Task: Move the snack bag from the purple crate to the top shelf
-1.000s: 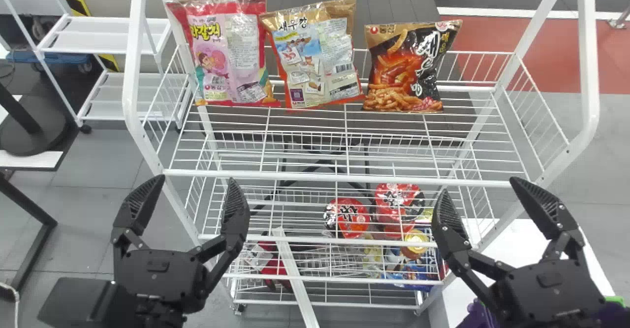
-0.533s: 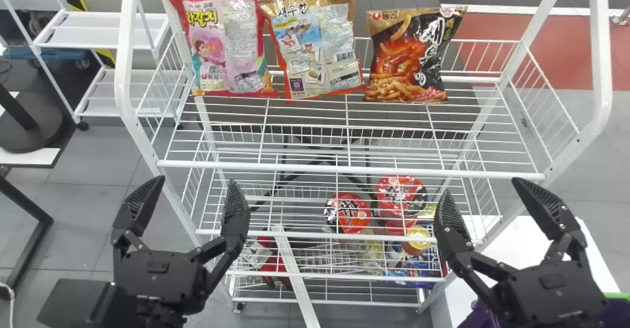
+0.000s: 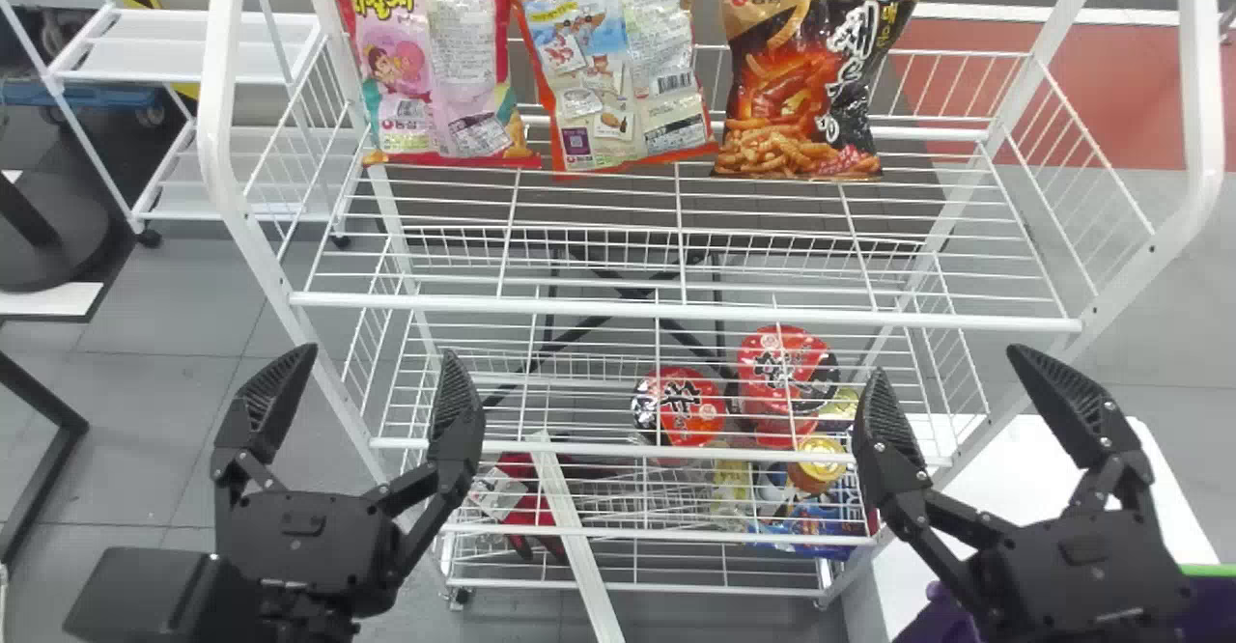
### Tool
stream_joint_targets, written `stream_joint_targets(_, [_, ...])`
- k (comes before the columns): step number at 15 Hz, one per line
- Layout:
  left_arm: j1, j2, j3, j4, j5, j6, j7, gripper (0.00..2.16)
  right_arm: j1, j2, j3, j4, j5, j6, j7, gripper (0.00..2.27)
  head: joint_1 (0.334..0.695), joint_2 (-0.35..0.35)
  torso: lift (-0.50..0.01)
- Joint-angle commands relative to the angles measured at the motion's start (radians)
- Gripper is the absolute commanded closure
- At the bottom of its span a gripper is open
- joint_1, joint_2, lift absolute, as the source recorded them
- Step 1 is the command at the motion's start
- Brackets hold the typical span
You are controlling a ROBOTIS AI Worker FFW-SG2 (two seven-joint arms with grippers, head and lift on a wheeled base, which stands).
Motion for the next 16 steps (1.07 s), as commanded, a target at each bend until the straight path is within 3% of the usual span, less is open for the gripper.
stream_joint_targets(1, [0.0, 0.0, 0.0, -0.002, 0.0, 0.003, 0.0, 0.1, -0.001, 0.0, 0.0, 0.004, -0.001, -0.009, 0.0, 0.14, 0.695, -0.026, -0.106])
stream_joint_targets(16, [0.002, 0.0, -0.008, -0.007, -0.003, 0.003, 0.0, 0.1, 0.002, 0.0, -0.001, 0.014, -0.012, -0.049, -0.003, 0.14, 0.695, -0.035, -0.166])
